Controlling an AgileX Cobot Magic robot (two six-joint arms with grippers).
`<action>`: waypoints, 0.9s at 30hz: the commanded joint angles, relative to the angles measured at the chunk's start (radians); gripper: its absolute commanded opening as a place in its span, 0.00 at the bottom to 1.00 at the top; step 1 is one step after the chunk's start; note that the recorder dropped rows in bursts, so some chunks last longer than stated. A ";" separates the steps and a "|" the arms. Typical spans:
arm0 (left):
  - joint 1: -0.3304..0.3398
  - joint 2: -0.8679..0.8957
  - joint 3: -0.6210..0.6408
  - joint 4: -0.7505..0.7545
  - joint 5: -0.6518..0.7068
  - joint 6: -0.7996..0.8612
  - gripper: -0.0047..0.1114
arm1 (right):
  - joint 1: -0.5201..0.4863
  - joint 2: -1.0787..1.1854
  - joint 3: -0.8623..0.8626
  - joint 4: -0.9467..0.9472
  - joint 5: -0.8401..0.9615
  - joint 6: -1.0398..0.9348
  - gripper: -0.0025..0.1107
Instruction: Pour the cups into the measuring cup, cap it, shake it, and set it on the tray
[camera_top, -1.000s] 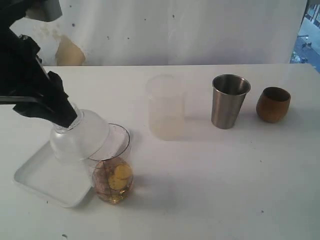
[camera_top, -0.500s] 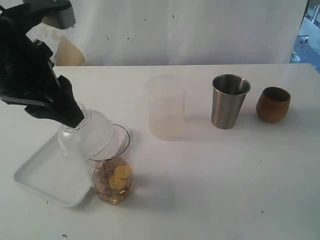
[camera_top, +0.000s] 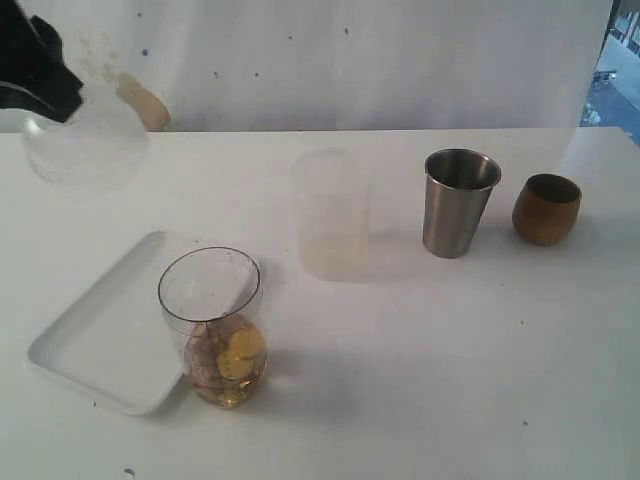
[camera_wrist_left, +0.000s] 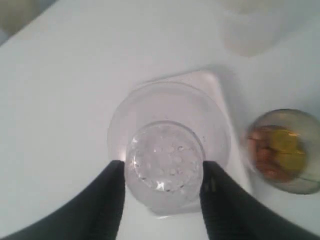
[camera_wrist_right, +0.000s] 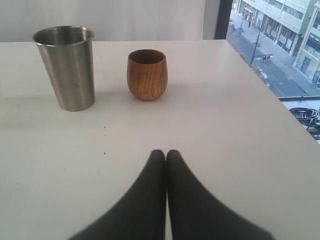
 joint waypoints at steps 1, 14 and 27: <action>0.030 0.052 0.082 0.088 0.001 -0.091 0.04 | -0.010 -0.005 0.001 -0.002 -0.007 0.003 0.02; 0.147 0.304 0.259 -0.120 -0.241 -0.132 0.04 | -0.010 -0.005 0.001 -0.002 -0.007 0.003 0.02; 0.166 0.373 0.367 -0.153 -0.431 -0.108 0.04 | -0.010 -0.005 0.001 -0.002 -0.007 0.003 0.02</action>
